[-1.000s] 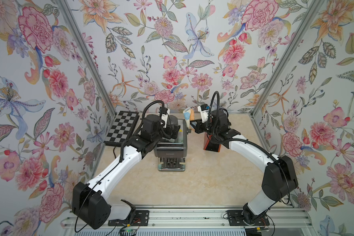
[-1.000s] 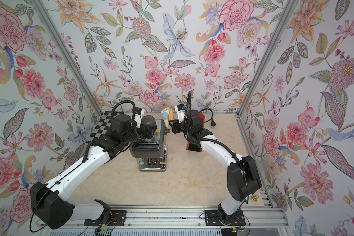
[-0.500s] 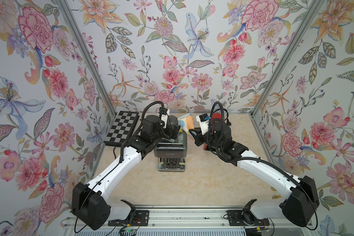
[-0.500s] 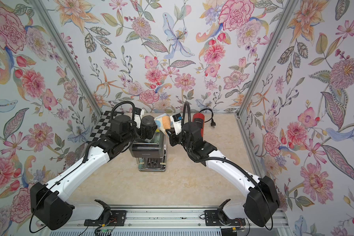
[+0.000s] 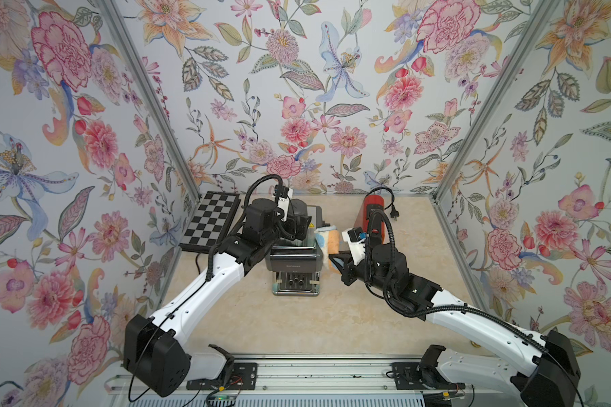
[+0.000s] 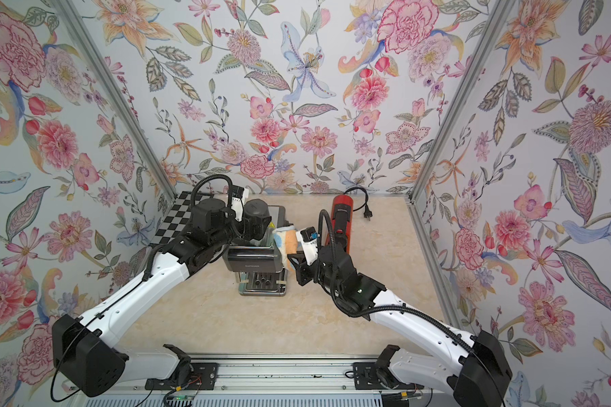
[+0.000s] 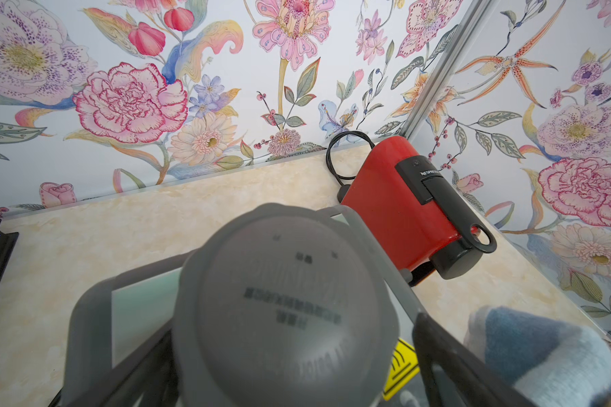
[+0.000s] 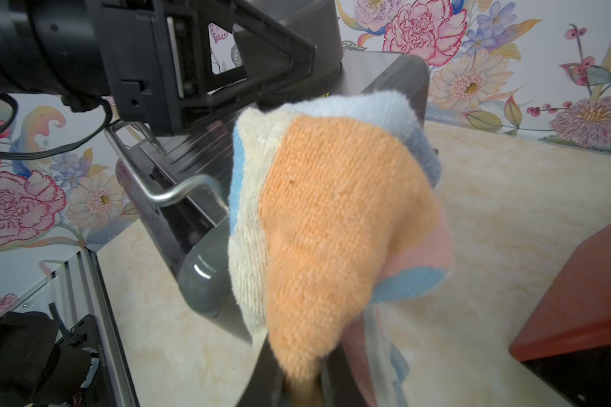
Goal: Wipe the surface of a coffee machine
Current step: Wipe the dirt from the surface of the coffee machine.
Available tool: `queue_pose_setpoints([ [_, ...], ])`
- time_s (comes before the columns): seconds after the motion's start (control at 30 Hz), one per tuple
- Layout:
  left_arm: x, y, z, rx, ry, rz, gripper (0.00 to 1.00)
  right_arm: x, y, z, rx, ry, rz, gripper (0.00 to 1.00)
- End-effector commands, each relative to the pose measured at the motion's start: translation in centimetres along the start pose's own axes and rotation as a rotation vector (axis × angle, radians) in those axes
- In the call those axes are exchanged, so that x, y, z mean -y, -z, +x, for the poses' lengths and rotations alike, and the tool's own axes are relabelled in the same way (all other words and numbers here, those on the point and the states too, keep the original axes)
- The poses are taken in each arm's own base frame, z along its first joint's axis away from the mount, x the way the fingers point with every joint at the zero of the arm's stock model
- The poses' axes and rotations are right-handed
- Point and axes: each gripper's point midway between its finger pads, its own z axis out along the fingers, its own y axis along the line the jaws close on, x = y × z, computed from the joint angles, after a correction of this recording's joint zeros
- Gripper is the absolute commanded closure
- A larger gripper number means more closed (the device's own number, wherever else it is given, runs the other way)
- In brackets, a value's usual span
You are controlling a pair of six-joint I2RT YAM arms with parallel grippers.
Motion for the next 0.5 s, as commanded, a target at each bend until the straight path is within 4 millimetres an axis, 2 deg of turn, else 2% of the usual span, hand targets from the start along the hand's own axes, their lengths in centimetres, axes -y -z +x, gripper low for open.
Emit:
queue_pose_setpoints([
  [0.0,1.1,-0.2,2.0,-0.051,0.020,0.058,0.01,-0.6,0.6,2.3,-0.035,-0.053,-0.026,1.00],
  [0.2,1.3,-0.1,2.0,-0.048,0.023,0.061,0.01,2.2,-0.9,3.9,-0.072,-0.103,0.040,1.00],
  [0.37,1.4,0.2,1.7,-0.038,0.021,0.065,0.01,6.0,-3.1,7.3,-0.155,-0.238,0.111,1.00],
  [0.47,1.5,0.2,1.7,-0.038,0.018,0.068,0.01,7.8,-4.7,8.2,-0.178,-0.297,0.134,1.00],
])
